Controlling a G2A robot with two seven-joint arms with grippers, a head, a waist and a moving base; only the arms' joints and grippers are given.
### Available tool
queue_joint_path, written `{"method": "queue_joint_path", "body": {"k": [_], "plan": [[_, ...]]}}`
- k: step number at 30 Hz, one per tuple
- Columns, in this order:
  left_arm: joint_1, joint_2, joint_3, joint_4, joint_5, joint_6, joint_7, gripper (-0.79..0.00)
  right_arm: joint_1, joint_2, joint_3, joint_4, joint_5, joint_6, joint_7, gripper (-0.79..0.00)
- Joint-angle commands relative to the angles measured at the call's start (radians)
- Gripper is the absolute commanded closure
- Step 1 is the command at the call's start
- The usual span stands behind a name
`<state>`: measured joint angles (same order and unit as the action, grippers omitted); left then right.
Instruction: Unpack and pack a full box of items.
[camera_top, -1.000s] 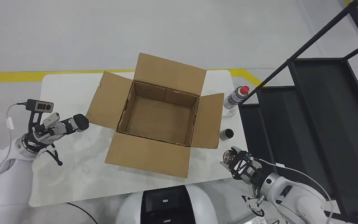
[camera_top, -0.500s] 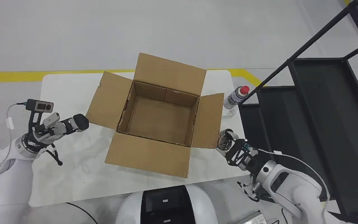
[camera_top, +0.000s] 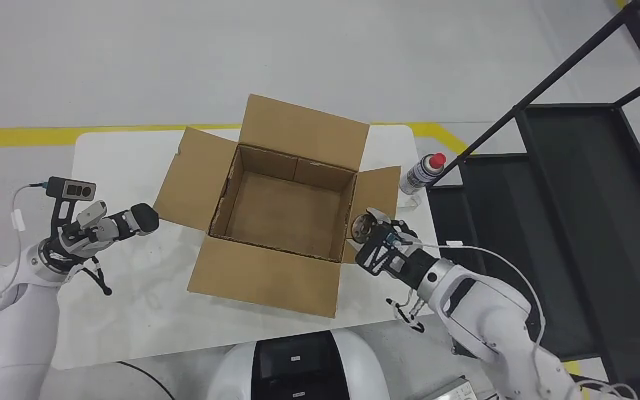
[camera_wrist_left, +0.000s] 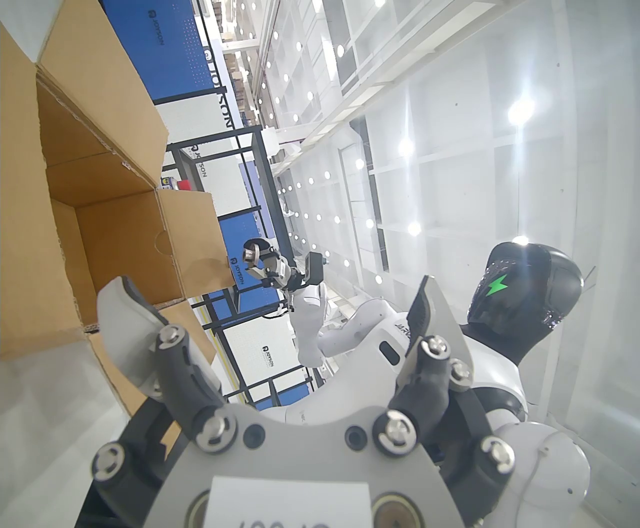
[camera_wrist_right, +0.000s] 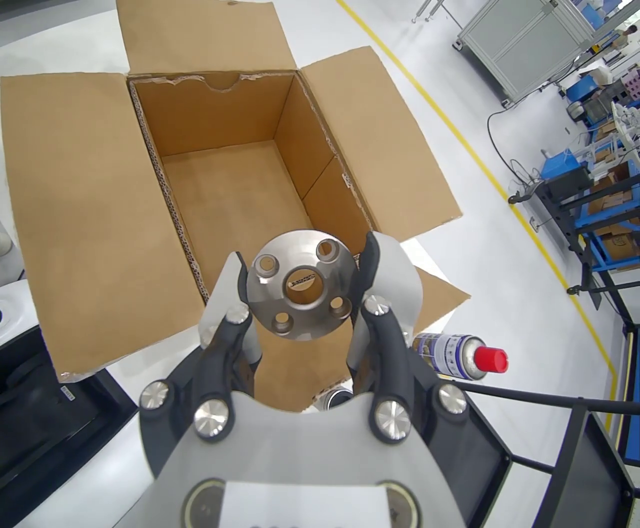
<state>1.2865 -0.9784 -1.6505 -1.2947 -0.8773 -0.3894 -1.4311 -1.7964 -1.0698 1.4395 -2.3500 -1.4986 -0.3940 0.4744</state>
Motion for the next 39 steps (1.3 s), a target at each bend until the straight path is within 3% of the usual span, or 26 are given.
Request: {"method": "queue_joint_path", "body": {"k": [1,10,13,18,22,30,39], "plan": [[0.000,0.000,0.000,0.000,0.000,0.000,0.000,-0.785,0.000,0.000,0.000,0.000,0.000,0.000,0.000,0.000],[0.000,0.000,0.000,0.000,0.000,0.000,0.000,-0.785,0.044,-0.001,-0.035,0.029,-0.001,-0.027,0.011,0.000],[0.000,0.000,0.000,0.000,0.000,0.000,0.000,-0.785,0.175,-0.010,-0.107,0.055,-0.004,-0.021,0.110,0.000],[0.000,0.000,0.000,0.000,0.000,0.000,0.000,-0.785,0.488,-0.041,-0.274,0.215,0.074,-0.031,0.337,0.000],[0.000,0.000,0.000,0.000,0.000,0.000,0.000,-0.785,0.678,-0.076,-0.414,0.363,0.082,0.038,0.453,0.000],[0.000,0.000,0.000,0.000,0.000,0.000,0.000,-0.785,0.795,-0.137,-0.601,0.592,0.130,0.159,0.404,0.000],[0.000,0.000,0.000,0.000,0.000,0.000,0.000,-0.785,0.877,-0.190,-0.690,0.817,0.181,0.202,0.322,0.000]]}}
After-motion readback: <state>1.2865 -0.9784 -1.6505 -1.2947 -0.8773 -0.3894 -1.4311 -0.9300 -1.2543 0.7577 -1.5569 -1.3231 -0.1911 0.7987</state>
